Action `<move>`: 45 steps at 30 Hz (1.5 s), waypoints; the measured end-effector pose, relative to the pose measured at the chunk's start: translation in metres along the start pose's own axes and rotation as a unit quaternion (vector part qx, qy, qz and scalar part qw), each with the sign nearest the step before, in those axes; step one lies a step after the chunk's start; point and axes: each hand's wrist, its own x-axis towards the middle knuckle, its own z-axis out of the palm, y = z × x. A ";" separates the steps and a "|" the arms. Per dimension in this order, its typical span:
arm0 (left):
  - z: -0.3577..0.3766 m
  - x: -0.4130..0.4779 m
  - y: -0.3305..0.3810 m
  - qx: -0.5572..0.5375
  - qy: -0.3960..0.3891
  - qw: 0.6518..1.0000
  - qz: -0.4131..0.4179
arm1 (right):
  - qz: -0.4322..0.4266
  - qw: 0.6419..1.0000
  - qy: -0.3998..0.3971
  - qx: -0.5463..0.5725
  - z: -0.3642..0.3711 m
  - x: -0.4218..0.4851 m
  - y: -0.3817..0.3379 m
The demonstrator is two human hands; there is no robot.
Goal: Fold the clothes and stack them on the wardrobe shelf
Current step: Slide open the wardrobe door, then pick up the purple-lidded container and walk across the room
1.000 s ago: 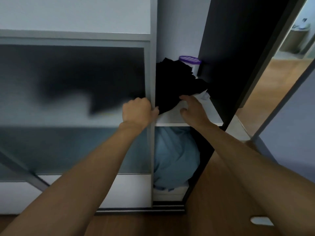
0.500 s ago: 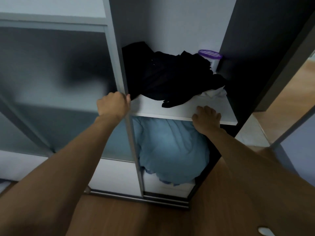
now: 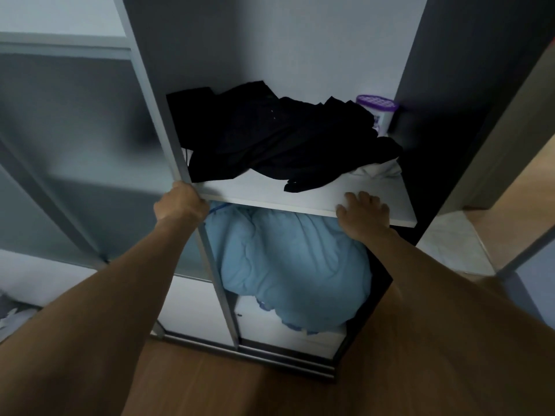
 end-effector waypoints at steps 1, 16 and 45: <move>0.001 -0.004 0.002 0.034 -0.017 0.999 0.001 | -0.002 1.000 -0.002 -0.003 0.000 0.001 0.000; 0.012 0.035 0.224 -0.288 -0.068 0.883 0.364 | -0.026 0.909 0.073 0.410 -0.059 0.066 0.031; 0.160 0.260 0.537 -0.319 -0.380 0.819 0.288 | 0.289 0.710 0.186 0.615 -0.052 0.399 0.061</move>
